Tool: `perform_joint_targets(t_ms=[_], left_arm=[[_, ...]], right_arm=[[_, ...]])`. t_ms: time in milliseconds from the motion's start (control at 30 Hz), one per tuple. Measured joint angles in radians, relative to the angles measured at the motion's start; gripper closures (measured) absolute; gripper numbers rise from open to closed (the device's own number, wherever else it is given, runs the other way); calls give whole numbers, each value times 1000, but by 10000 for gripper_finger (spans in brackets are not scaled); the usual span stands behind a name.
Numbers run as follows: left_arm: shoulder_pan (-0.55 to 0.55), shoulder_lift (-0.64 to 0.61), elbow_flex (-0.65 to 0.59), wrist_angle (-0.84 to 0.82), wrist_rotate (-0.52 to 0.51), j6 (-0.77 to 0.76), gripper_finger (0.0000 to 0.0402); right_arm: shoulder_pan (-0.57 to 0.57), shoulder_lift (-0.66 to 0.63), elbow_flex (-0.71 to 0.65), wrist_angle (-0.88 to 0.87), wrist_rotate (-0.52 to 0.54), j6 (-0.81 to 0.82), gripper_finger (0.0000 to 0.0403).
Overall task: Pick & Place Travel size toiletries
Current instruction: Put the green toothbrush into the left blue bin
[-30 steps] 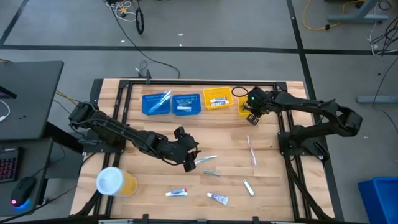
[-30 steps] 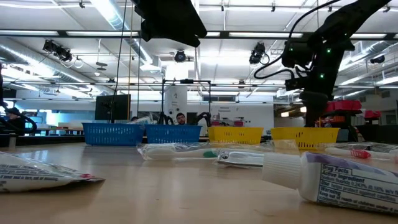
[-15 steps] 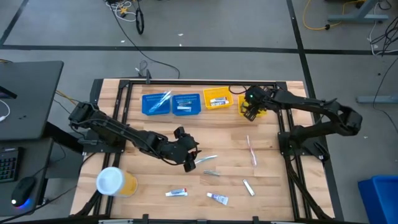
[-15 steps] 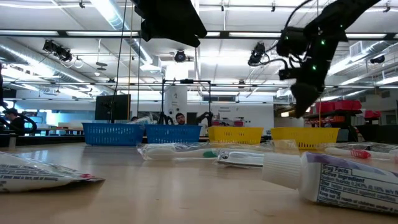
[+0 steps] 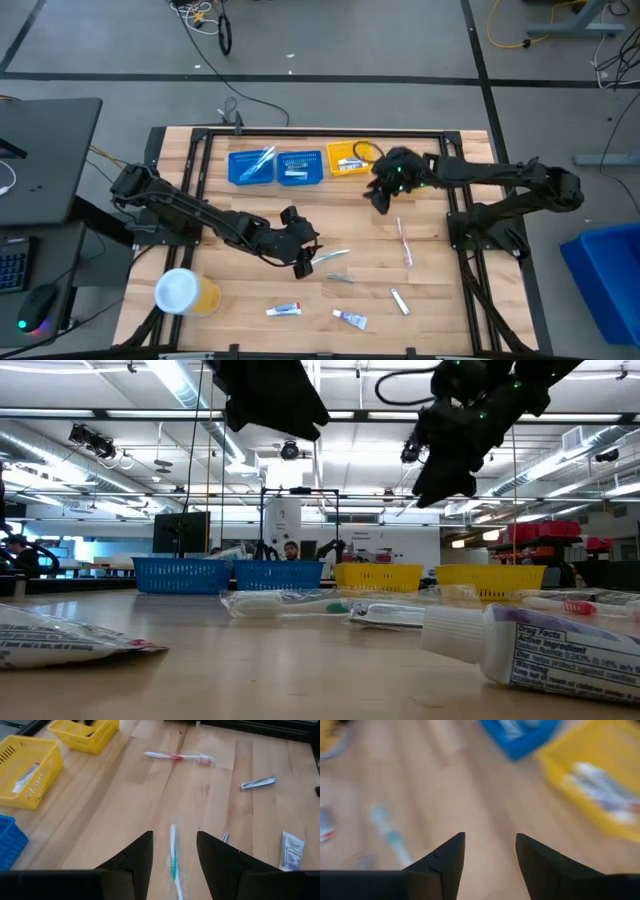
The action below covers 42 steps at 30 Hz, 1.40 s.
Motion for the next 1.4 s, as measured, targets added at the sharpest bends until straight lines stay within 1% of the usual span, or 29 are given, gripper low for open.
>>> perform_joint_targets(t_ms=[167,267,333,400,467,533,600,633,733,833,933,1000,1133,1300,1400], left_arm=[[0,20,-78,132,50,-48,242],[2,59,-108,172,46,-34,242],[8,88,-114,161,48,-9,242],[14,134,-113,196,79,27,242],[17,177,-114,215,101,37,242],[19,228,-111,265,105,33,242],[20,261,-115,259,100,32,242],[23,283,-113,293,100,32,242],[31,316,-113,300,102,21,242],[38,339,-111,317,127,5,242],[38,344,-111,313,135,8,245],[38,343,-111,307,158,14,252],[38,344,-111,297,203,13,276],[45,342,-111,231,249,-42,315],[52,340,-109,199,259,-77,339]], right_arm=[[147,0,-87,157,-11,48,234],[235,1,-165,283,-13,68,241],[282,1,-221,352,-17,69,245],[319,2,-279,435,-13,81,248],[351,2,-335,528,-12,131,250],[374,2,-387,614,-12,171,251],[387,2,-426,684,-13,173,251],[390,2,-443,715,-12,173,250],[392,2,-468,731,-10,173,245],[392,2,-478,735,-9,165,239],[392,2,-482,734,33,164,234],[391,2,-482,736,54,162,230],[391,2,-482,735,93,162,222],[390,2,-482,732,95,162,213],[390,2,-482,731,95,162,209]])
